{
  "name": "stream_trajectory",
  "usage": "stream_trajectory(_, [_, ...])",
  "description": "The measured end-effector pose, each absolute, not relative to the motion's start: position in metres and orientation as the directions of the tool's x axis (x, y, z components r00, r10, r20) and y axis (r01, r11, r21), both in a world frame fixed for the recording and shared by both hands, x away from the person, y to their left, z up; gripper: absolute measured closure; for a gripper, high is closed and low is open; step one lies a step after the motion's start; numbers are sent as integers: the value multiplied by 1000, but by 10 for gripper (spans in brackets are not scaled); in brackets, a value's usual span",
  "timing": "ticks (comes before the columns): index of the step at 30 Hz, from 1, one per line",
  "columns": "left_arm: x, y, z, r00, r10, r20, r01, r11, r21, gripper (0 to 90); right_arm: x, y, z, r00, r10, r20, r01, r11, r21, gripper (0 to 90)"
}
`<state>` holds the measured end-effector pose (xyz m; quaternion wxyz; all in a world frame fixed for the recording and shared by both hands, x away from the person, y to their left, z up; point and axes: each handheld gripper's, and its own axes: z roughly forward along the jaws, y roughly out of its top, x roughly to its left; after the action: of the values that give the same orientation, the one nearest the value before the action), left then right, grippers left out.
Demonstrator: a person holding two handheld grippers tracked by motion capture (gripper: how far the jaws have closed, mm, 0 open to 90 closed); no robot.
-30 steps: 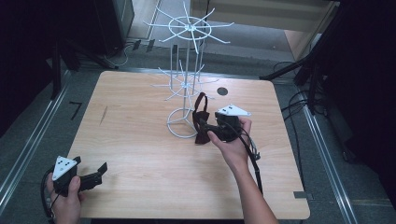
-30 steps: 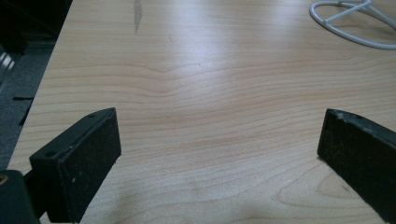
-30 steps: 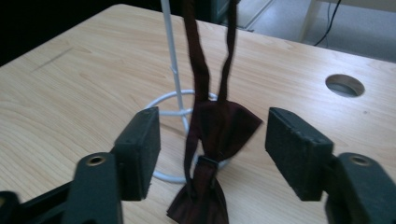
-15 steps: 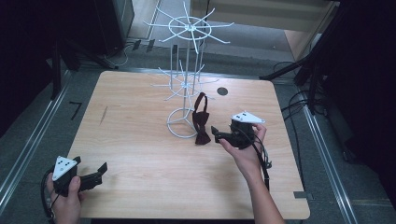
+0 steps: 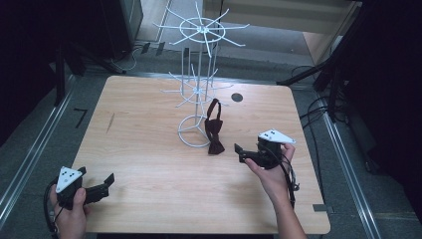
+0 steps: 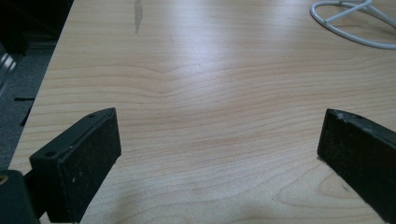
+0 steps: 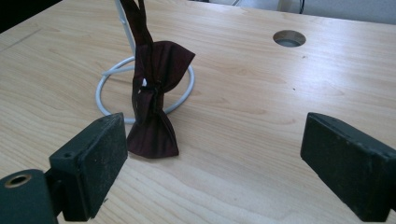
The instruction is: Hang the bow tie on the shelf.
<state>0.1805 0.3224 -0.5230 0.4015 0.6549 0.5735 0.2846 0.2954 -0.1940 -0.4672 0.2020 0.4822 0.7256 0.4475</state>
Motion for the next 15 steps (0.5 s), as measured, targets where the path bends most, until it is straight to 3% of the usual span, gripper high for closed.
stream_trajectory(15, [180, 322, -523, 179, 980, -87, 522, -19, 853, 2, 276, -226, -488, -428, 890, 156, 545, 117, 830, 12])
